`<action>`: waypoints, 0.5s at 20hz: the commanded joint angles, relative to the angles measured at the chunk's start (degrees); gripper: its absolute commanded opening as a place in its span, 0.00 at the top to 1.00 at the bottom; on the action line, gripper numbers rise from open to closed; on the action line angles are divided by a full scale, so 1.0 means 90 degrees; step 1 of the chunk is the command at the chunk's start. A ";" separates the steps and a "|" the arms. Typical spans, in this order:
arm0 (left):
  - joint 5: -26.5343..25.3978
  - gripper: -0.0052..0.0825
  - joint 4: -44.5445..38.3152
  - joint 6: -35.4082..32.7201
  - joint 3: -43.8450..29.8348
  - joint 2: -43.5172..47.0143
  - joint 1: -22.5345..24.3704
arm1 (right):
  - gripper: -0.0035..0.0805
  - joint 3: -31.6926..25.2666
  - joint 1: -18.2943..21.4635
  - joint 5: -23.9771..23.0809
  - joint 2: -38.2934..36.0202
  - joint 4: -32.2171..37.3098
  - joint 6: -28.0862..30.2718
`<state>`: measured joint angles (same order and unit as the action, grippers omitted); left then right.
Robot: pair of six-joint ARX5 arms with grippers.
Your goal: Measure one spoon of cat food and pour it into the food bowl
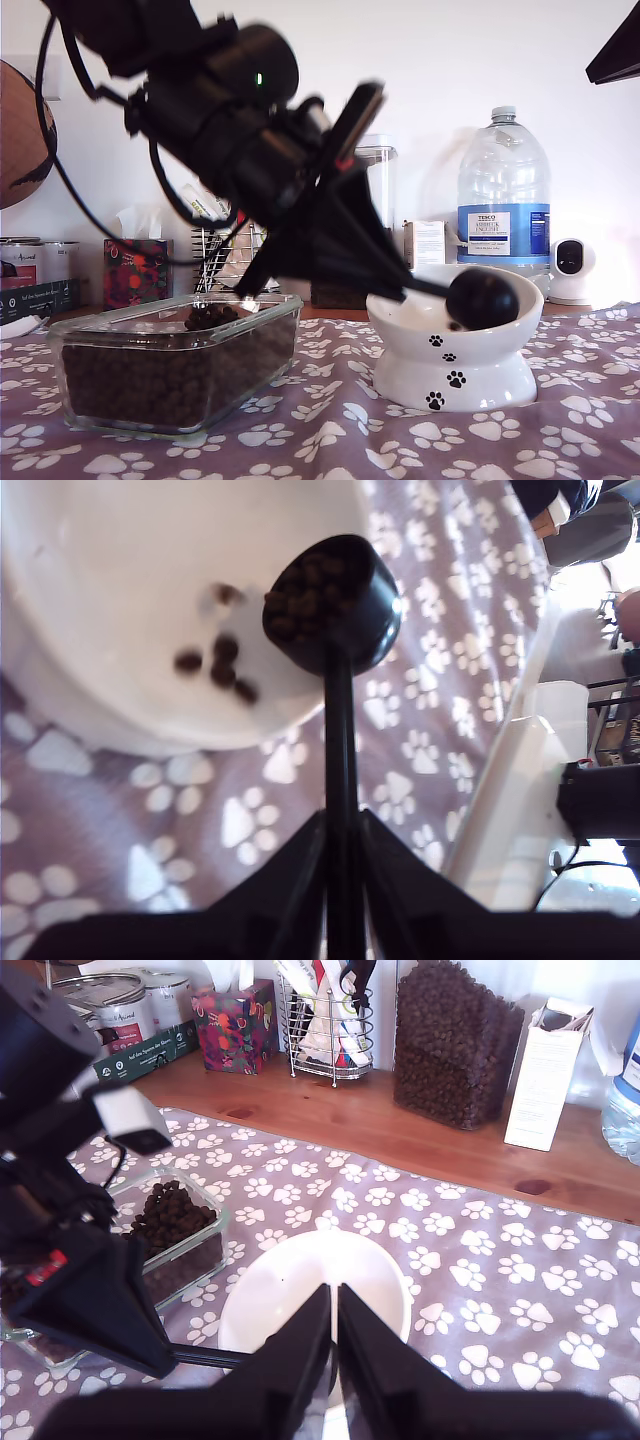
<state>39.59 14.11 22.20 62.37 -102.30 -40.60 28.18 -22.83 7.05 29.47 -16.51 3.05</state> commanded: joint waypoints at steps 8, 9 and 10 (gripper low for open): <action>0.0974 0.96 -0.0469 0.0719 0.0007 -0.0012 0.0600 | 0.97 0.0092 0.0039 0.0002 0.0022 0.0068 0.0005; 0.1146 0.96 -0.0561 0.0850 0.0007 -0.0015 0.0634 | 0.97 0.0092 0.0039 0.0002 0.0024 0.0070 0.0002; 0.1285 0.96 -0.0612 0.0935 0.0007 -0.0015 0.0653 | 0.97 0.0092 0.0039 0.0002 0.0024 0.0070 0.0002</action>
<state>50.17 9.39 30.09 62.37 -102.45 -34.87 28.18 -22.85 7.07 29.47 -16.40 3.05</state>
